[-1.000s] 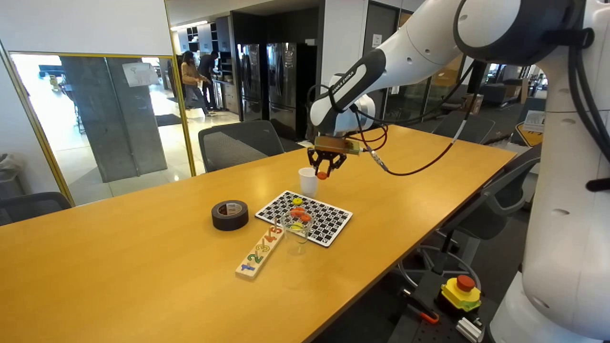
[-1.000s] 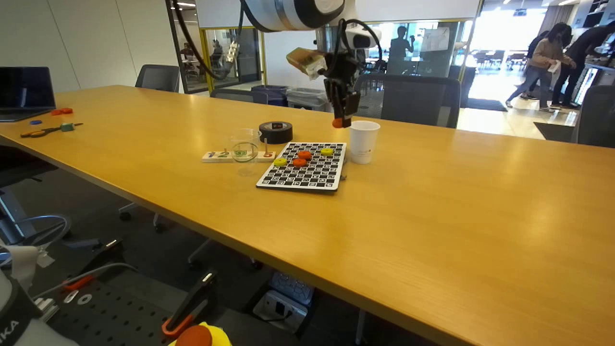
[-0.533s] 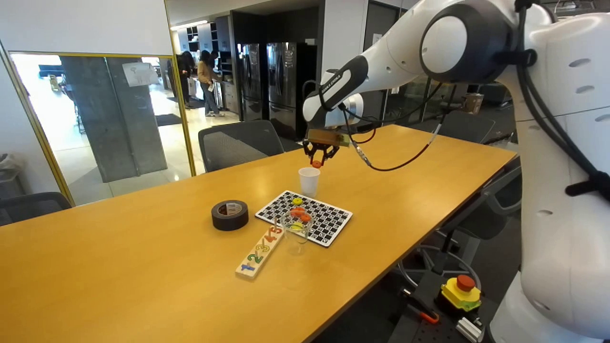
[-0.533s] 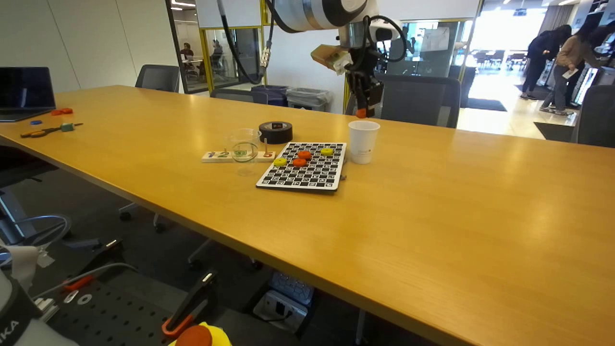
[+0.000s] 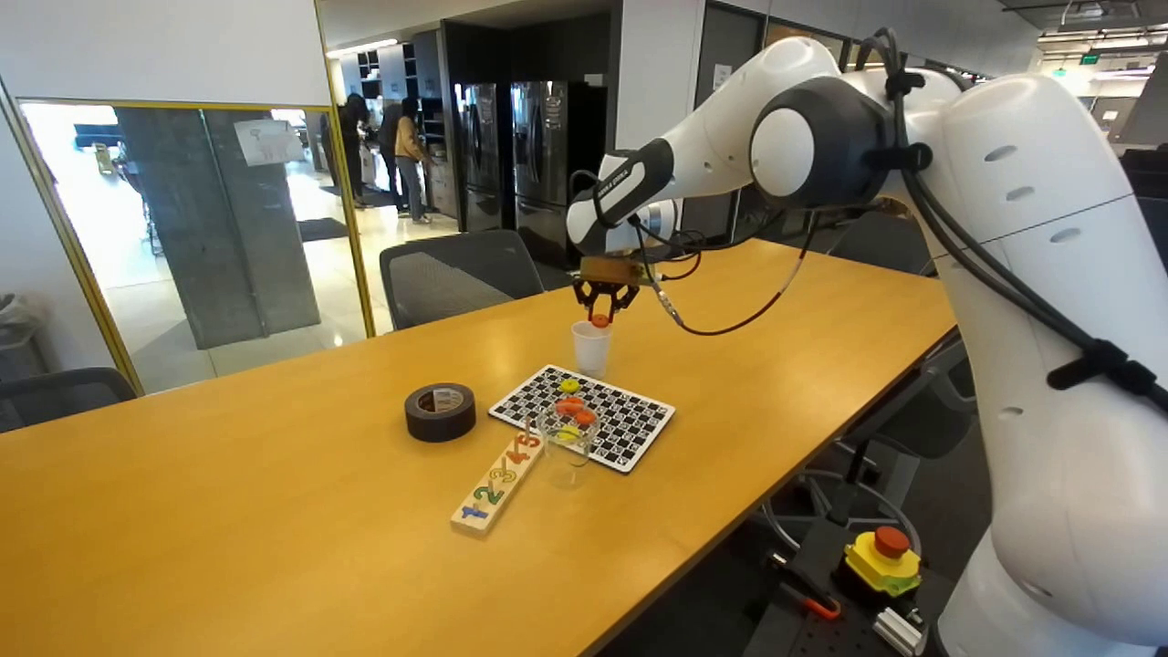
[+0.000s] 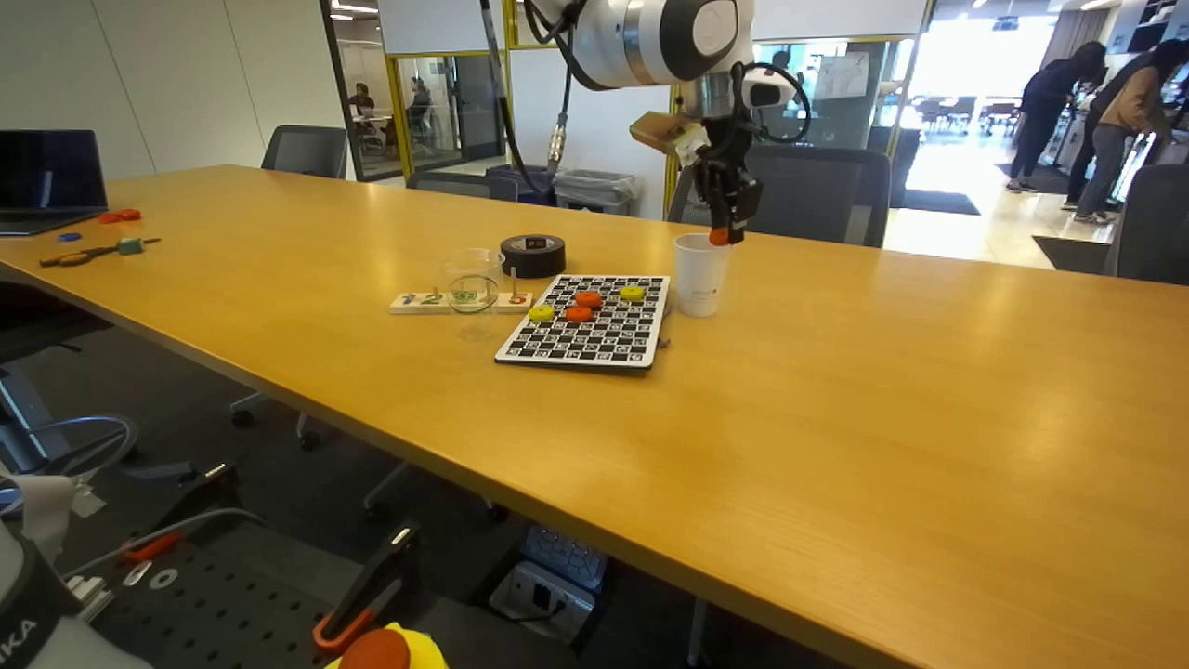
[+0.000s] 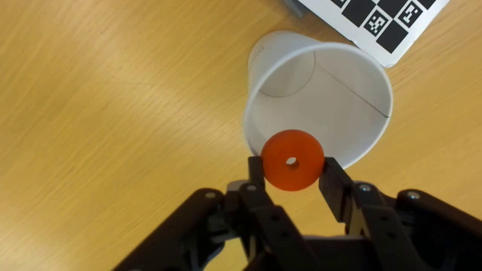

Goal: Put an orange block in the white cup then a yellow block in the clear cup, then put two orange blocks in the white cup then a yellow block in the clear cup and lastly the orange block in the white cup

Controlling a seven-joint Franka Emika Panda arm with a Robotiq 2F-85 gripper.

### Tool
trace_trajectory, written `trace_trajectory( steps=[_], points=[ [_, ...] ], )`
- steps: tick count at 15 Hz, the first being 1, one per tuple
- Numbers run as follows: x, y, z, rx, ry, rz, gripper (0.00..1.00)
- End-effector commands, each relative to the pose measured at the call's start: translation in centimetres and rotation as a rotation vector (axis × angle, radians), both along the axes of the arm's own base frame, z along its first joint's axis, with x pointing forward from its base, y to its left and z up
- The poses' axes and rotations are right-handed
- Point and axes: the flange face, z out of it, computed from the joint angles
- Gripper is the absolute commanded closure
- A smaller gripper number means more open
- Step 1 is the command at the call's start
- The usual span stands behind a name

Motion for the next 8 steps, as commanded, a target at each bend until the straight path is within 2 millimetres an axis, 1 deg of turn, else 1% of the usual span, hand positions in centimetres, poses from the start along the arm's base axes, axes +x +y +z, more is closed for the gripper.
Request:
trace_trajectory(
  steps=[1,4,5,6,7,8],
  points=[
    [1.76,-0.91,0.58,0.019,0.000,0.024,0.78],
    [2.05,-0.92,0.74,0.029,0.016,0.041,0.77],
    [2.06,-0.85,0.80,0.029,0.024,0.045,0.49],
    [2.08,-0.80,0.92,0.031,0.029,0.048,0.56],
    [2.04,-0.69,1.13,0.032,0.032,0.050,0.69],
    [1.98,-0.54,1.26,0.033,0.035,0.052,0.30]
  ],
)
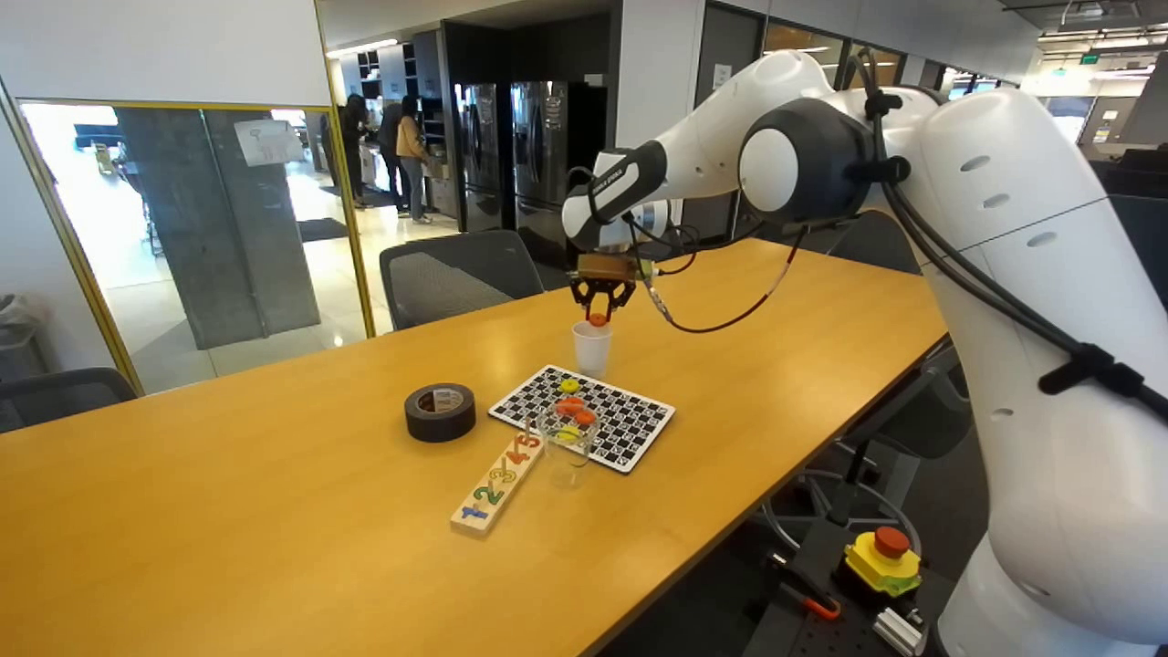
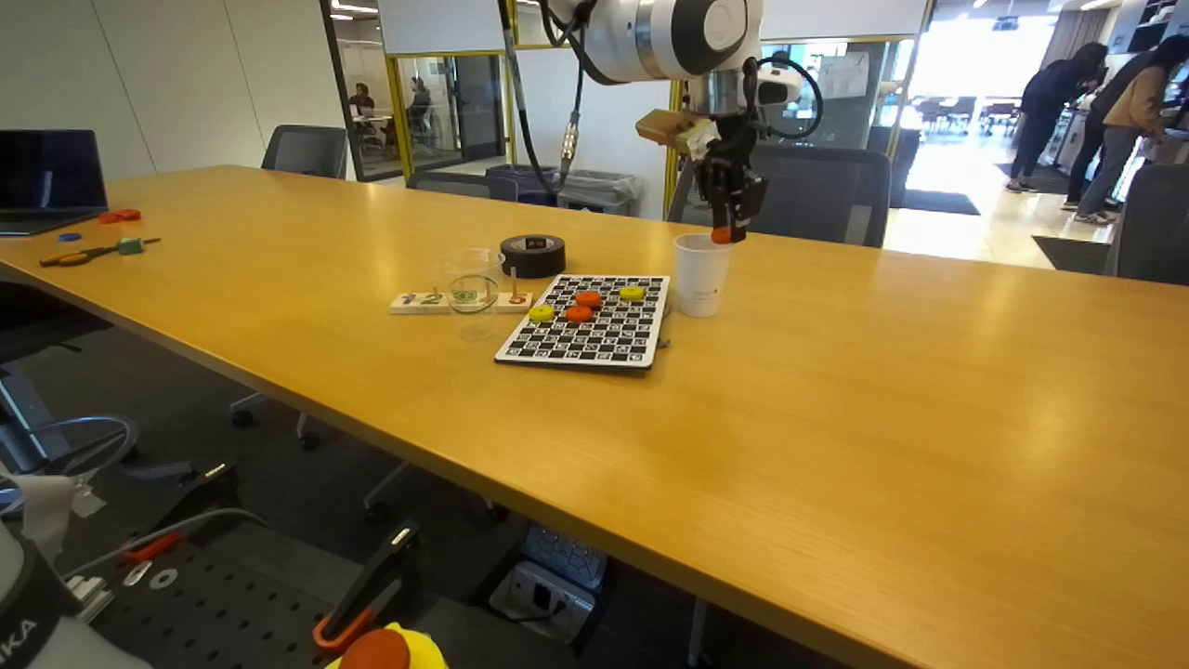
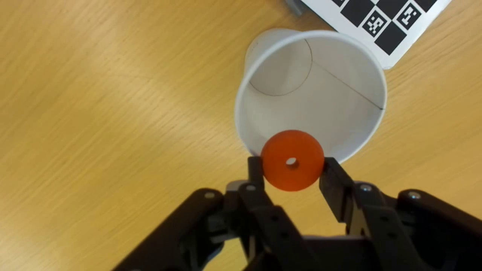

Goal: Put an orange block in the white cup then a yellow block in the clear cup, then put two orange blocks in the white cup then a yellow block in the clear cup and lastly the orange block in the white cup

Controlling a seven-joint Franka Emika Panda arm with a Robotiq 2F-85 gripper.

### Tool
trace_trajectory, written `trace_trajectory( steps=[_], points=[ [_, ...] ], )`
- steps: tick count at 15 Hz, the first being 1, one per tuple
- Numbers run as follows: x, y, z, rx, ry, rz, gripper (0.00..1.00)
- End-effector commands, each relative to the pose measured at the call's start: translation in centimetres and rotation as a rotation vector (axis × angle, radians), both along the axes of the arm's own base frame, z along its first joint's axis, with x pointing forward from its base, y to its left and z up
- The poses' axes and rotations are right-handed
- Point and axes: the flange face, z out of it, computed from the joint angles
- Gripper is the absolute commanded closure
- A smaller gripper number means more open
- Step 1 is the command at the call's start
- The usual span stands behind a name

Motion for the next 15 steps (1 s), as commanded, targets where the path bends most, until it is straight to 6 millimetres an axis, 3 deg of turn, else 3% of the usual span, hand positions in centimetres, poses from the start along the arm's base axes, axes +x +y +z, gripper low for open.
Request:
trace_trajectory(
  steps=[1,3,6,10,15],
  points=[
    [0.6,0.1,1.3,0.021,-0.005,0.020,0.33],
    [0.6,0.3,1.4,0.023,-0.002,0.022,0.27],
    [0.5,0.5,1.5,0.022,-0.003,0.025,0.02],
    [0.6,1.6,1.9,0.019,0.008,0.073,0.00],
    [-0.3,5.4,2.8,0.035,0.035,0.189,0.00]
  ],
)
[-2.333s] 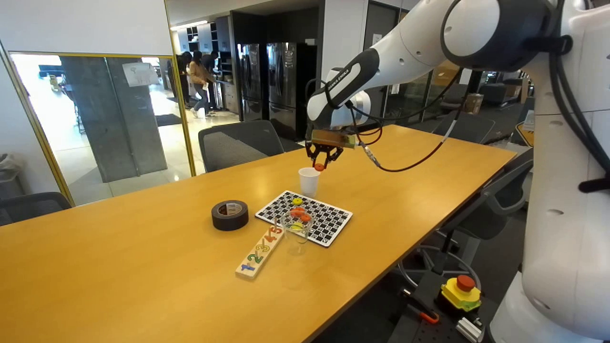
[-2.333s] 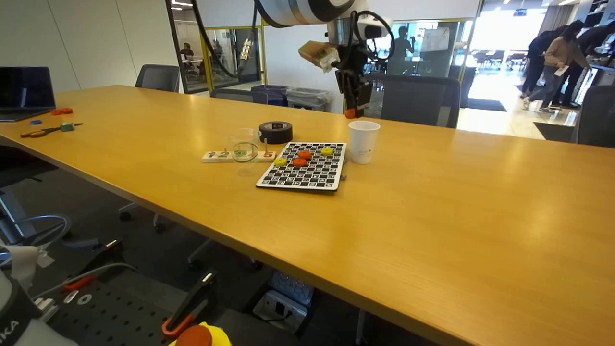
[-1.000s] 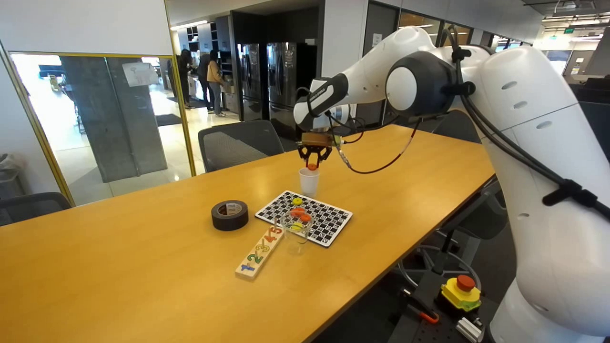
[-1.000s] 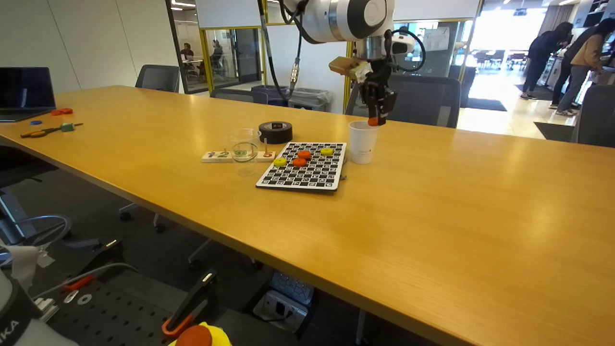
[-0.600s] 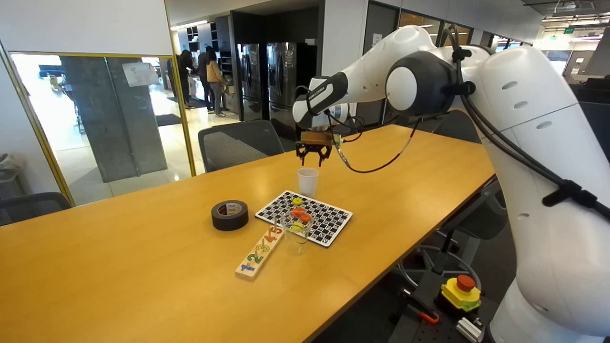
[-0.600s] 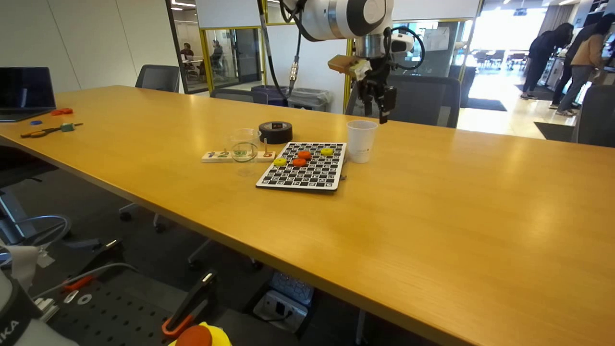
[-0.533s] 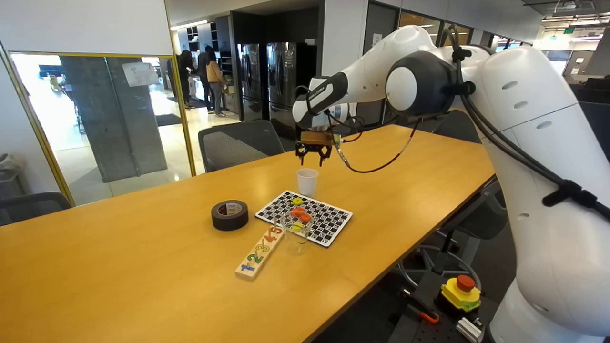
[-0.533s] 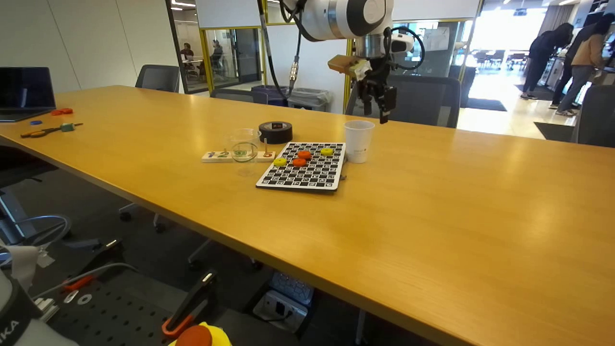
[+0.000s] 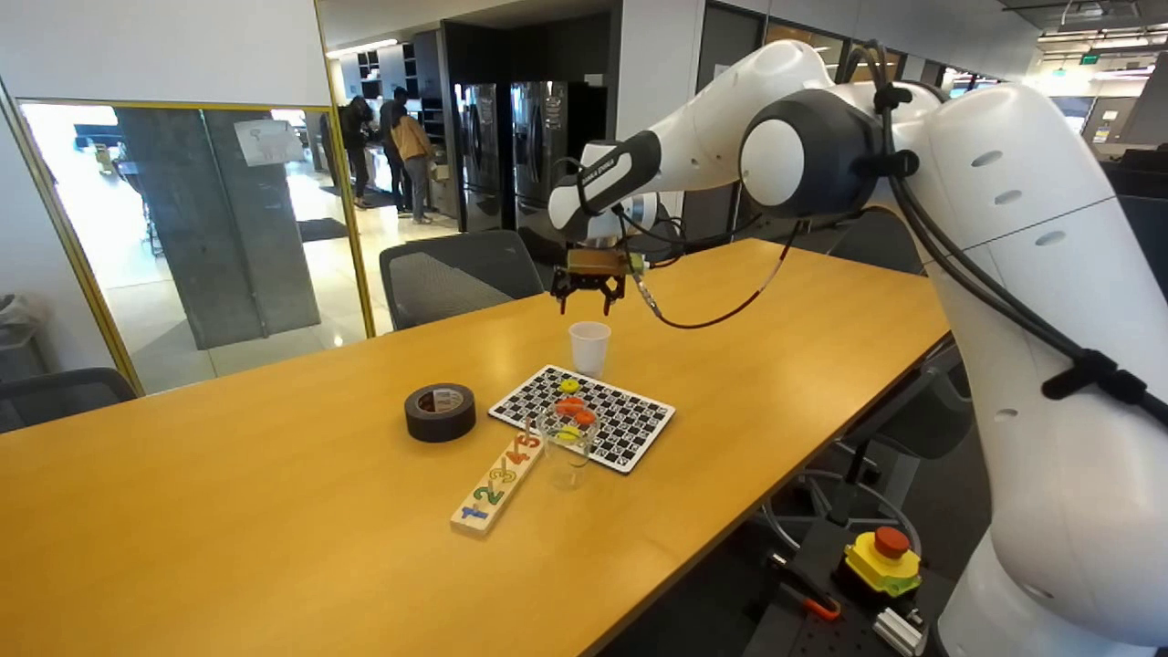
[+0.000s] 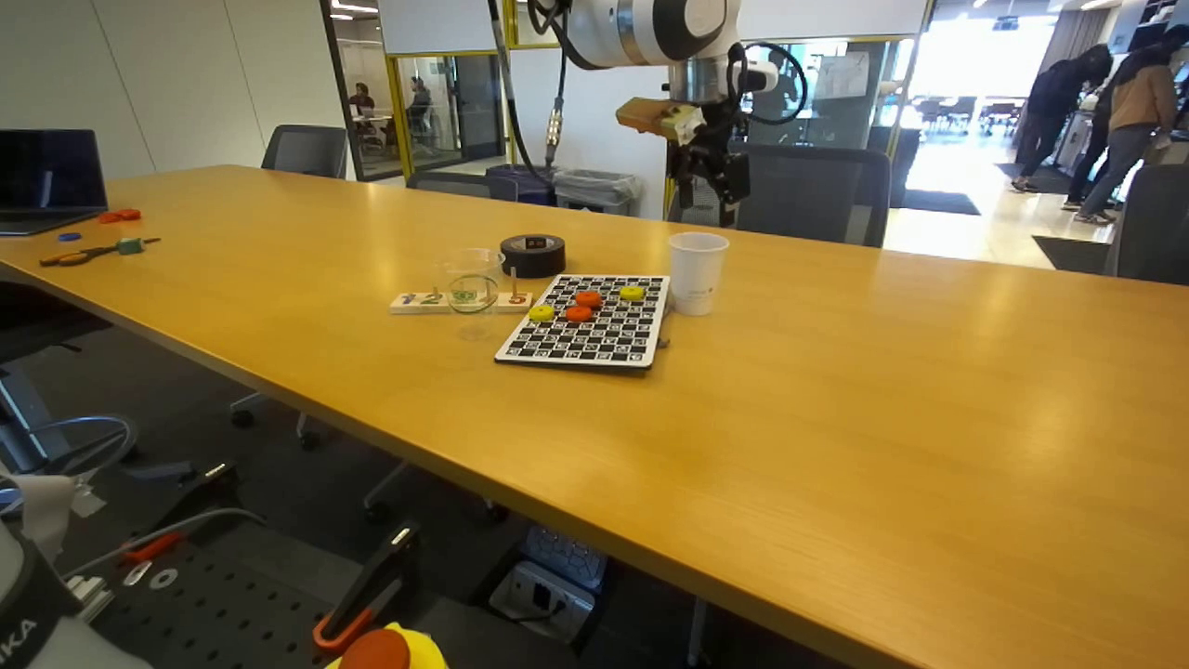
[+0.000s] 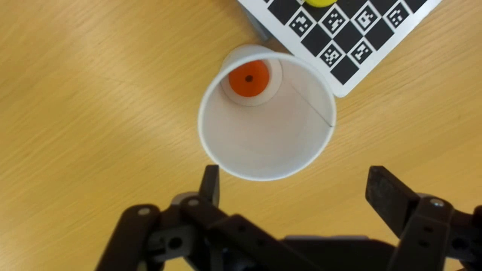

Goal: Put an orange block in the white cup then a yellow block in the clear cup, then put two orange blocks in the white cup then a yellow block in the clear cup and lastly the orange block in the white cup

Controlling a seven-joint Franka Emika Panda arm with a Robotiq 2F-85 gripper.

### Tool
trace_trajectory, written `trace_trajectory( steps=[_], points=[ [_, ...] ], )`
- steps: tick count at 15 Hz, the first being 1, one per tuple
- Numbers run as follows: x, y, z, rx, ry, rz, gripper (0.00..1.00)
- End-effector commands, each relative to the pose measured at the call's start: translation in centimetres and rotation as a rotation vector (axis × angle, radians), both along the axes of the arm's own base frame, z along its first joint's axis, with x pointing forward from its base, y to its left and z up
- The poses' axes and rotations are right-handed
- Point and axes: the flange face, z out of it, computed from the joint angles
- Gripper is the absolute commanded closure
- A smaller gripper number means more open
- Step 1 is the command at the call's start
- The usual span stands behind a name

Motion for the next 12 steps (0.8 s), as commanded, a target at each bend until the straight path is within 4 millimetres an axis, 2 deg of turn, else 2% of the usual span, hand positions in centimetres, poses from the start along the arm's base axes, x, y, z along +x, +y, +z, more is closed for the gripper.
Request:
trace_trajectory(
  steps=[1,5,8,12],
  points=[
    [-1.4,2.8,1.8,0.029,0.029,0.097,0.00],
    [-3.0,5.5,0.6,0.082,0.106,0.184,0.00],
    [-3.9,6.8,-1.3,0.123,0.177,0.239,0.00],
    [-3.9,8.0,-4.5,0.154,0.276,0.324,0.00]
  ],
)
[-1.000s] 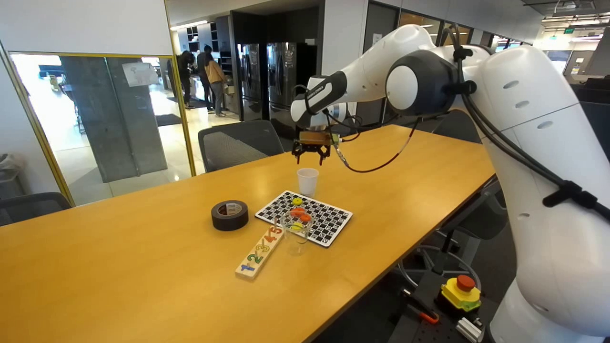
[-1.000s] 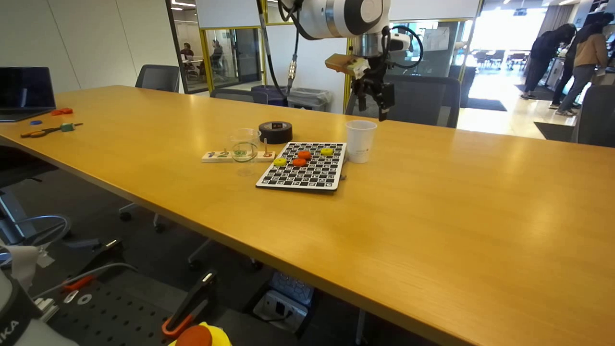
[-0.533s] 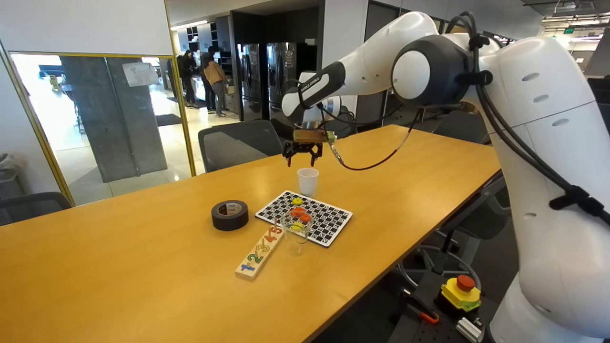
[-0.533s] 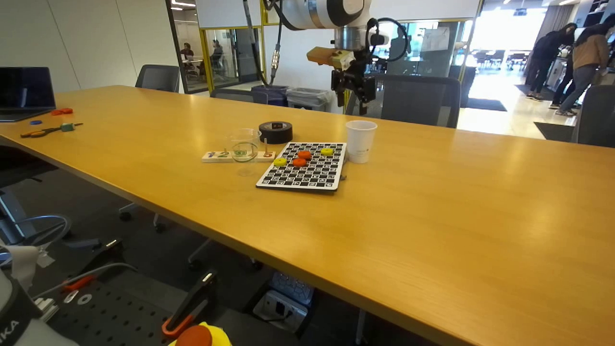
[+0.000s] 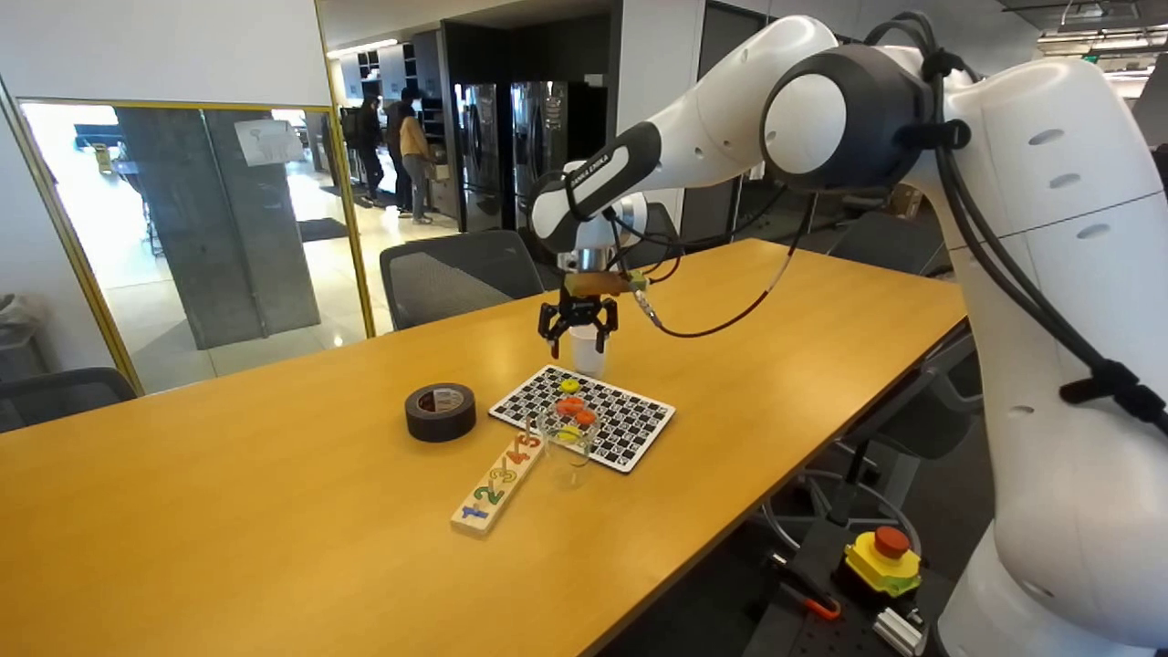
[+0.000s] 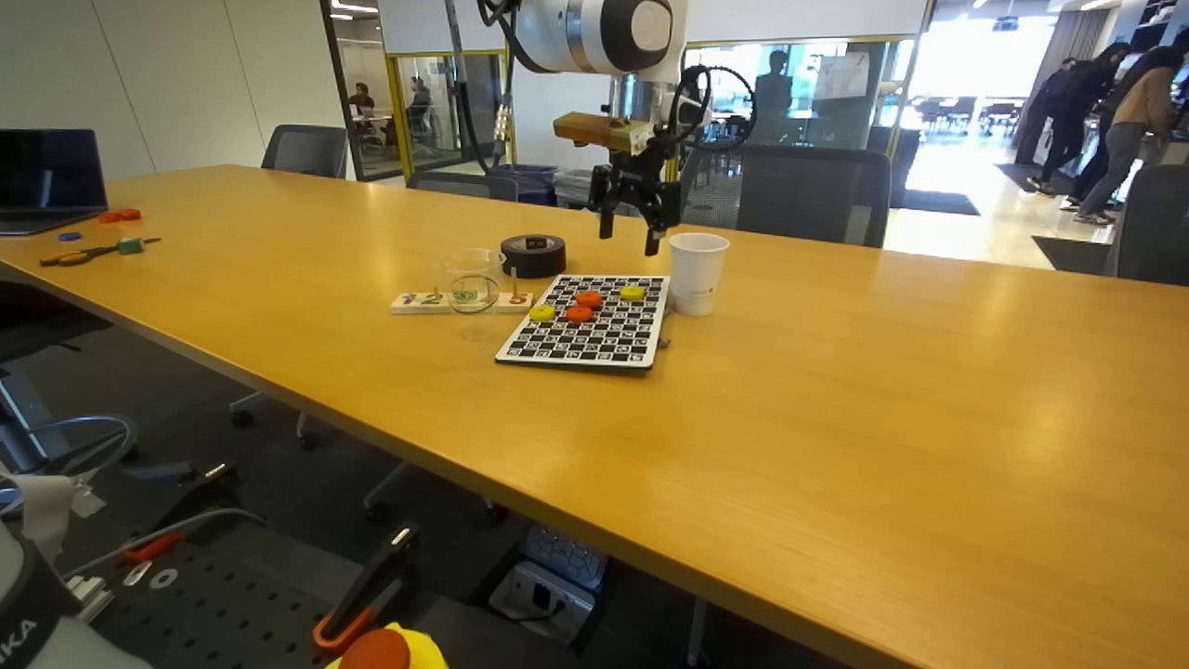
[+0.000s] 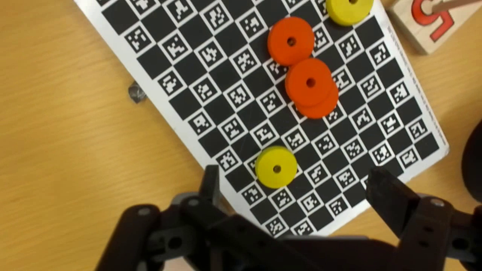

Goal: Put an orange block in the white cup then a yellow block in the clear cup, then put two orange blocks in the white cup then a yellow block in the clear cup and lastly the orange block in the white cup

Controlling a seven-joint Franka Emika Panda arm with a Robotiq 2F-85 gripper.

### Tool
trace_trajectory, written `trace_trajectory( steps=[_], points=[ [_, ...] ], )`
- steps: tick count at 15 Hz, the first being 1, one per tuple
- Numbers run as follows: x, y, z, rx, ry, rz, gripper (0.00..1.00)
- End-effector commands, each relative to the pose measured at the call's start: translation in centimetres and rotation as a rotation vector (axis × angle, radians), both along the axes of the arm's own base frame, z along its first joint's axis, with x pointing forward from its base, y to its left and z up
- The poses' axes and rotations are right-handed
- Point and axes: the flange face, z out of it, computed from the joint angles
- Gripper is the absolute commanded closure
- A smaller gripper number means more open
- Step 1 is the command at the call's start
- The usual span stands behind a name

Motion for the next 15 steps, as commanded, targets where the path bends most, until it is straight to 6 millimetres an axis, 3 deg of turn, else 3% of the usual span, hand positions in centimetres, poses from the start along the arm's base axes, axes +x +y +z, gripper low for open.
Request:
trace_trajectory(
  steps=[1,7,15],
  points=[
    [-0.1,0.8,-1.7,0.037,0.053,0.074,0.00],
    [0.7,0.9,-5.5,-0.022,0.036,0.070,0.00],
    [1.7,0.7,-7.3,-0.075,-0.042,0.035,0.00]
  ],
)
